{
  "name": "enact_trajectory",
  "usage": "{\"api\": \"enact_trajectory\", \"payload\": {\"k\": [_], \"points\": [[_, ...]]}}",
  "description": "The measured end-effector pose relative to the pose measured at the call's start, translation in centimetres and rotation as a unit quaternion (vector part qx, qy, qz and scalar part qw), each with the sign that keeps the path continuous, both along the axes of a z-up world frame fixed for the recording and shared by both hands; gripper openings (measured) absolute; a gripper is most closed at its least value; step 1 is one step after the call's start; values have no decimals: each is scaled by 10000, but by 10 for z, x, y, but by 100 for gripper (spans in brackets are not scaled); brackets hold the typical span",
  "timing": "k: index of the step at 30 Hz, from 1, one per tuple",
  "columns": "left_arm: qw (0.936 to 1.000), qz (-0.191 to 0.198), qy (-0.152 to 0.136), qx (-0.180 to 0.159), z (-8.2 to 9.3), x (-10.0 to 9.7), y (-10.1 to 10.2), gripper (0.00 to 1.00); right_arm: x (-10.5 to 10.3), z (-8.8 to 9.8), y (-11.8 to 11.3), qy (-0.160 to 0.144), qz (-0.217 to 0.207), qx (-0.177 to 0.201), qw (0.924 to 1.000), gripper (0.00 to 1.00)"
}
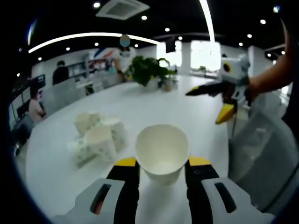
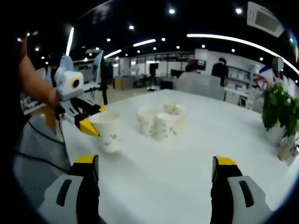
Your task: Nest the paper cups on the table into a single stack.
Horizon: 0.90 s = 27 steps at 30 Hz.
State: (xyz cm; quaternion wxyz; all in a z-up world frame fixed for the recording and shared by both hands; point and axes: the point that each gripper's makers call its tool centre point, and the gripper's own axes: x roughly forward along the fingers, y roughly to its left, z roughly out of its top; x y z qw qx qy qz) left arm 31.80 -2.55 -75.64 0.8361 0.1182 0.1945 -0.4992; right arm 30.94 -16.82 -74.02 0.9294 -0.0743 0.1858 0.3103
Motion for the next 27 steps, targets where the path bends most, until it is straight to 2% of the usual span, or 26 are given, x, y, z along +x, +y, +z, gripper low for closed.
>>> {"api": "enact_trajectory", "payload": {"k": [16,20,27], "points": [[9997,197,82,84,-28,-5,4,37,-5,-3,0,44,-5,-18,10000,99],[9997,112,110,194,-38,-9,3,37,-6,-2,1,53,8,-25,10000,99],[9996,80,165,199,-45,-12,1,37,-8,-4,1,62,18,-42,10000,99]]}}
